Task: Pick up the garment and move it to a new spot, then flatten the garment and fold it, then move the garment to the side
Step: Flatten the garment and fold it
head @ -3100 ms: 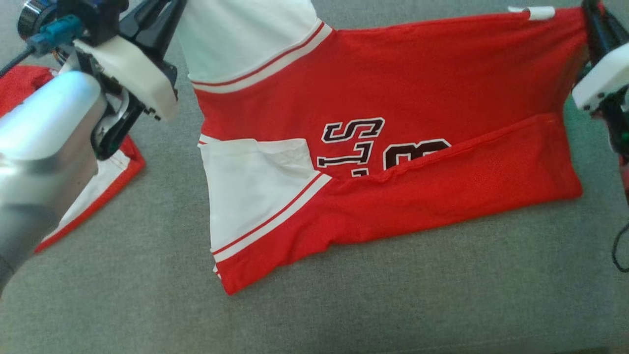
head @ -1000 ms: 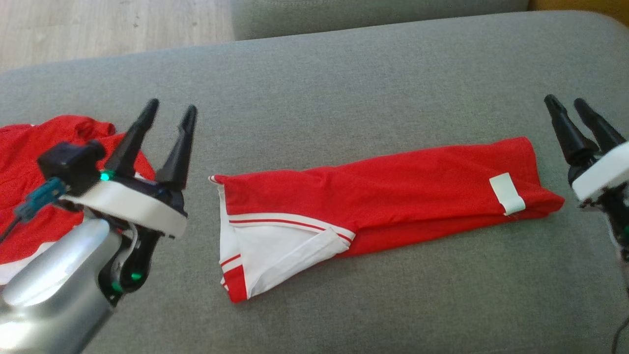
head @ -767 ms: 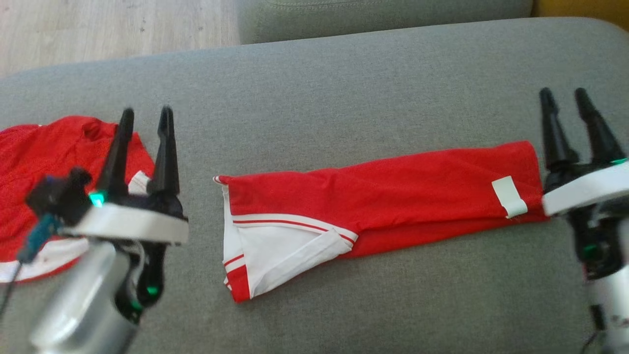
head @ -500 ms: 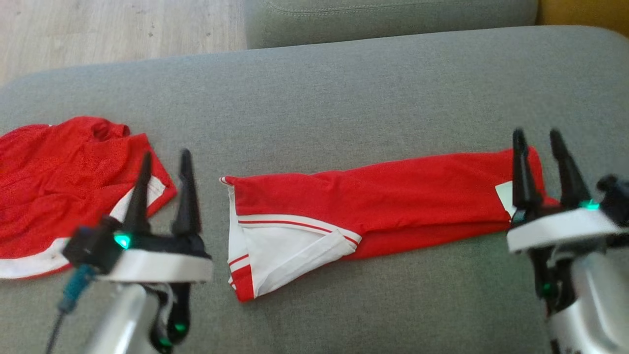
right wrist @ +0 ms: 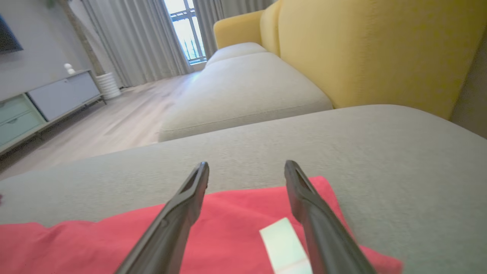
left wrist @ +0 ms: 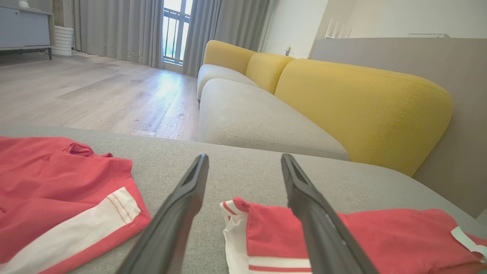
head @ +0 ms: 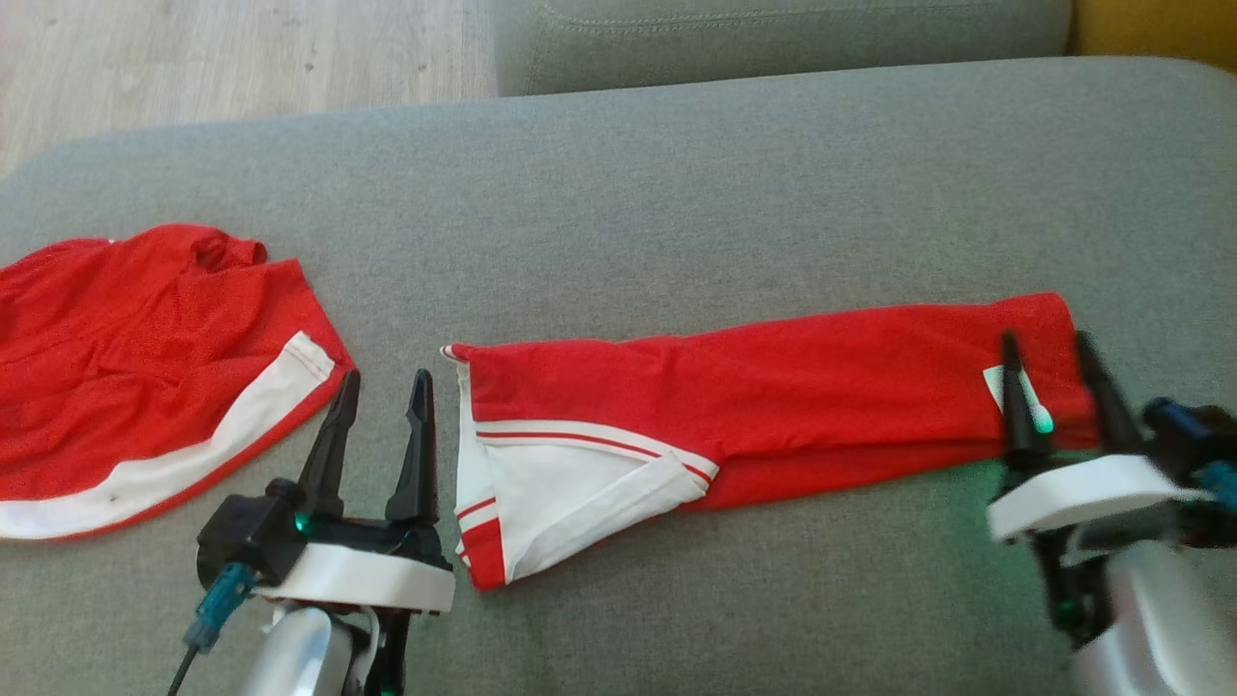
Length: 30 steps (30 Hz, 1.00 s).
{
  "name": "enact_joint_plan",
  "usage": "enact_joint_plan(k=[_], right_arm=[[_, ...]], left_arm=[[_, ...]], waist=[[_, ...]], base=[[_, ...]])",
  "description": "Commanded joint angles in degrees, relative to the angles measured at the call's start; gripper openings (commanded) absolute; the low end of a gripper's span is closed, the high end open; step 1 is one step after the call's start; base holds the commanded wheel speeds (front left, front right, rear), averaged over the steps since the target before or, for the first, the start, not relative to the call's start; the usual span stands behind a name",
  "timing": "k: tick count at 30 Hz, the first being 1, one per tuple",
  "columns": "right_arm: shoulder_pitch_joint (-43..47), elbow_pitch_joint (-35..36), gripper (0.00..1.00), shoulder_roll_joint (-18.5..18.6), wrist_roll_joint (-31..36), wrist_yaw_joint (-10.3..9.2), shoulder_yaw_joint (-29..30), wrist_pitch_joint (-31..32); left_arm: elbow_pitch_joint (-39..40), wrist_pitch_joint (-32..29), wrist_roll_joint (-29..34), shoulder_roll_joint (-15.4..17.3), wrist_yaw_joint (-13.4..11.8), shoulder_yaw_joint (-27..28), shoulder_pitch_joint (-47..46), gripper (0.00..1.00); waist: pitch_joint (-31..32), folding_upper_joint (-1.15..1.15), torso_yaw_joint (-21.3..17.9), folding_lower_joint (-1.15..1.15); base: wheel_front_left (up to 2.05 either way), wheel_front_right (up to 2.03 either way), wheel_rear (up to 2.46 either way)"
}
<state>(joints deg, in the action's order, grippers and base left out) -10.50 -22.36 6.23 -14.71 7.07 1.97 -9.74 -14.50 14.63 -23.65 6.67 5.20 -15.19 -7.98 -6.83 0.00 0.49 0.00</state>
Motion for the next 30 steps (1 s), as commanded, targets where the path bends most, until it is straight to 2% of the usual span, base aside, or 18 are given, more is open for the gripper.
enact_joint_plan(k=[1, 8, 14, 21, 30], right_arm=[[-2.7, 1.1, 1.0, 0.6, 1.2, 0.42, 0.4, 0.4], [-7.0, -5.1, 1.0, -2.0, 8.9, 0.42, 14.9, 6.9], [-9.7, -8.4, 1.0, -3.3, 12.6, 0.42, 21.3, 11.0], [-10.6, -14.1, 1.0, -3.3, 7.7, 0.42, 20.0, 13.0], [-10.0, -17.7, 1.0, -3.3, 3.7, 0.42, 15.5, 13.4]], left_arm=[[1.5, 0.4, 0.6, 0.2, 0.4, 2.4, -2.4, 1.0], [0.6, 0.4, 1.7, -1.2, 1.8, 3.1, -2.9, 1.0], [0.1, 0.4, 2.1, -1.9, 2.2, 2.6, -3.7, 1.0], [-0.2, 0.4, 2.6, -1.9, 2.3, 2.8, -4.5, 1.0], [-0.1, 0.4, 2.2, -1.5, 2.3, 2.9, -5.2, 1.0]], waist=[[-0.4, 0.0, 0.2, 0.0], [-2.1, 0.0, 0.8, 0.0], [-3.9, 0.0, 1.4, 0.0], [-5.6, 0.0, 1.5, 0.0], [-6.0, 0.0, 0.9, 0.0]], base=[[0.0, 0.0, 0.0], [0.0, 0.0, 0.0], [0.0, 0.0, 0.0], [0.0, 0.0, 0.0], [0.0, 0.0, 0.0]])
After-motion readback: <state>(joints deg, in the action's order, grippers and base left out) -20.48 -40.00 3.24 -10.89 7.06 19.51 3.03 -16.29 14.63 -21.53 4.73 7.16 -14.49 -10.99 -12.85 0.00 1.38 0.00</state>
